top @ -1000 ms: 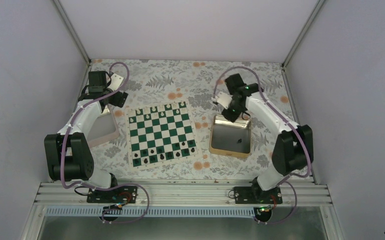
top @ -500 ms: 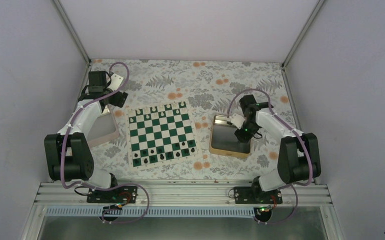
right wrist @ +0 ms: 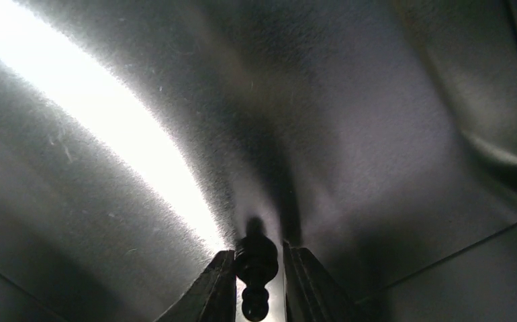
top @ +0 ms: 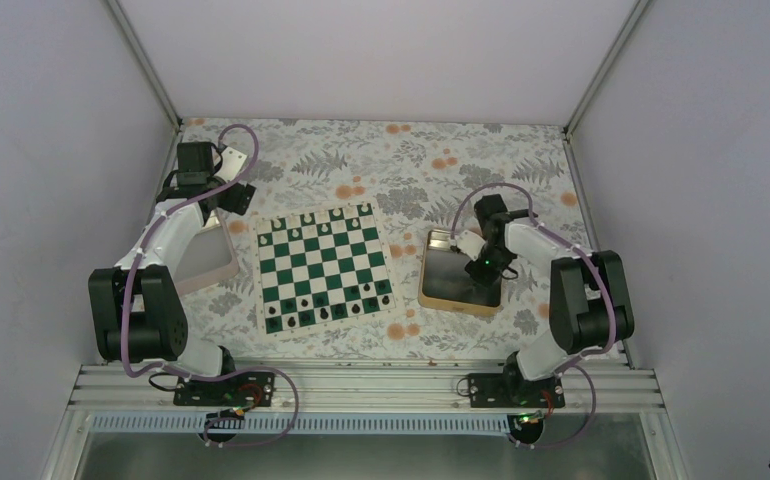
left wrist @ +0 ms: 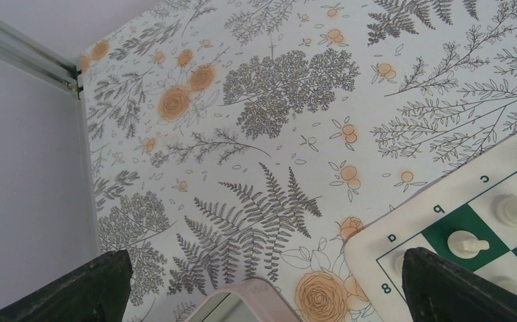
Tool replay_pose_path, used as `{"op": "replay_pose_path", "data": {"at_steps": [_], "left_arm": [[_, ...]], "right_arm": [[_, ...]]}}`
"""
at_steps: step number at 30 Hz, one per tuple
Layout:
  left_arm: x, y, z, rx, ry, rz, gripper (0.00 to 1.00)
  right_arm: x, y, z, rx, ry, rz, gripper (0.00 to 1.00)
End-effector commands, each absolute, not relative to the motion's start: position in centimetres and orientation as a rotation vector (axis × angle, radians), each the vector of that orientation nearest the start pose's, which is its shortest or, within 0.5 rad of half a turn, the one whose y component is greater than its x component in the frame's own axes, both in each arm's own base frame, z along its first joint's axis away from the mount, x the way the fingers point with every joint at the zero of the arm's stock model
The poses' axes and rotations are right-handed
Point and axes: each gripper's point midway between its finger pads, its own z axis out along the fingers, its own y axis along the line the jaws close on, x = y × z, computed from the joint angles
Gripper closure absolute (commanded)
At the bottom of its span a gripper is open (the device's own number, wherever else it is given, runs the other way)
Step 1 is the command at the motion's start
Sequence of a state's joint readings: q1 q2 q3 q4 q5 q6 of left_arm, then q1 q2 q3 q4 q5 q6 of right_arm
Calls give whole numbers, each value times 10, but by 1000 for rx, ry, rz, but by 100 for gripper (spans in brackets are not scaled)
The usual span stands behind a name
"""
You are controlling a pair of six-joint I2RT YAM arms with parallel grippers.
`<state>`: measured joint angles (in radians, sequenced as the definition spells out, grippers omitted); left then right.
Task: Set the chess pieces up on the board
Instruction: Pick up the chess piece from the storage box.
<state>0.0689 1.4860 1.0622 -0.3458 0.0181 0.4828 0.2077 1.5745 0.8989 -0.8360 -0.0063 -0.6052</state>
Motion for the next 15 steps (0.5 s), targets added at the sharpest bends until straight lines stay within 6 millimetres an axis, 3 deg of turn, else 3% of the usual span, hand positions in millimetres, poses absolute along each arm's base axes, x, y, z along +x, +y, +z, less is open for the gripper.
{"op": "replay_pose_path", "data": {"at_steps": [1,4,8,13,15], "left_arm": [[425,25,162,495,2291,255,0],[425,25,164,494,2287,255,0],[425,24,164,495,2287,252,0],[426,23,166,496,2283,250,0],[426,23,167,495,2281,250,0]], "right_arm": [[261,56,23,-1202,2823,-2,86],[268,58,38,-1191,2805,-9,92],[285,75,79,-1225,2730,-39,92],[309,134,127,-1387,2561,-96,92],[322,165,132,-1466,2502,-92,92]]}}
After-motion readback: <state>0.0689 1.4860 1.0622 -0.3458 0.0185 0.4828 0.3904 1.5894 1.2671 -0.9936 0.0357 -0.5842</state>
